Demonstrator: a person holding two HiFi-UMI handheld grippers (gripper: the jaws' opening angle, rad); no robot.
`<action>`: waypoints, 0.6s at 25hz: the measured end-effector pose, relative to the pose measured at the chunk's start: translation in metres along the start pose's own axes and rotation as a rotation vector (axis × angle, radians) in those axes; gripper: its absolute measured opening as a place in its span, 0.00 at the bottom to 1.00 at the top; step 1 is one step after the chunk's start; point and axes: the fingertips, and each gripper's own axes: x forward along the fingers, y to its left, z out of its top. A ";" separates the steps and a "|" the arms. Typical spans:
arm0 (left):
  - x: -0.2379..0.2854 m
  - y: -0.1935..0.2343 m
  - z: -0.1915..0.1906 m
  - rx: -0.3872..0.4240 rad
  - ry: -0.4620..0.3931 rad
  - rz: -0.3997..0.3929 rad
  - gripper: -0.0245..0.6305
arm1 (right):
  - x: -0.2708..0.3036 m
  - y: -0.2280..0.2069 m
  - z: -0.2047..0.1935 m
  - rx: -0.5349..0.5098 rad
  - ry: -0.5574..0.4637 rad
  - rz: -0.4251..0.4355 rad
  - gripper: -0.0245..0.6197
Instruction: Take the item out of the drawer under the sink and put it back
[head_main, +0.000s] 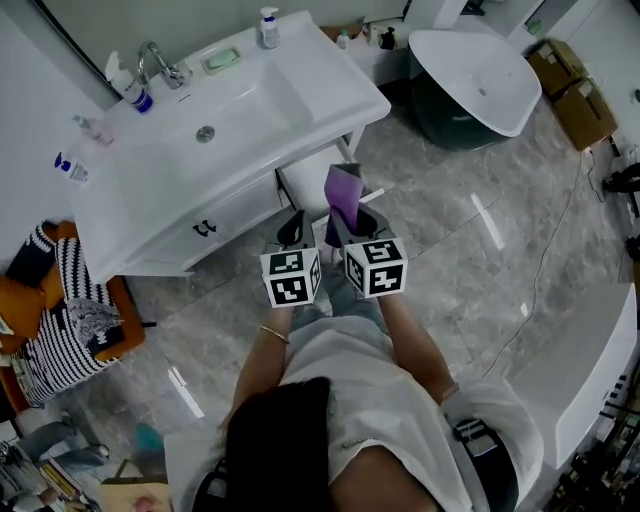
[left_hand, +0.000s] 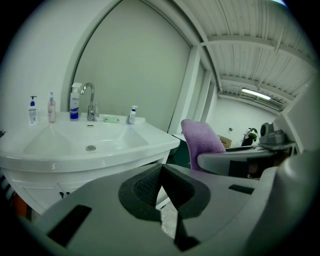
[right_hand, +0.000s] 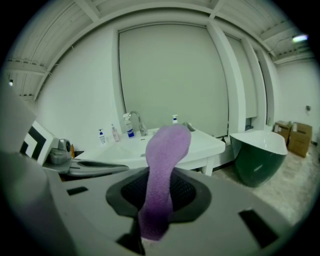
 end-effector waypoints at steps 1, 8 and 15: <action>0.004 0.001 0.001 -0.003 0.003 0.006 0.04 | 0.004 -0.002 0.001 -0.005 0.005 0.003 0.19; 0.034 0.002 0.001 -0.014 0.031 0.035 0.04 | 0.027 -0.027 0.000 -0.011 0.044 0.021 0.19; 0.065 0.013 0.009 -0.051 0.042 0.085 0.04 | 0.059 -0.046 0.004 -0.019 0.088 0.062 0.19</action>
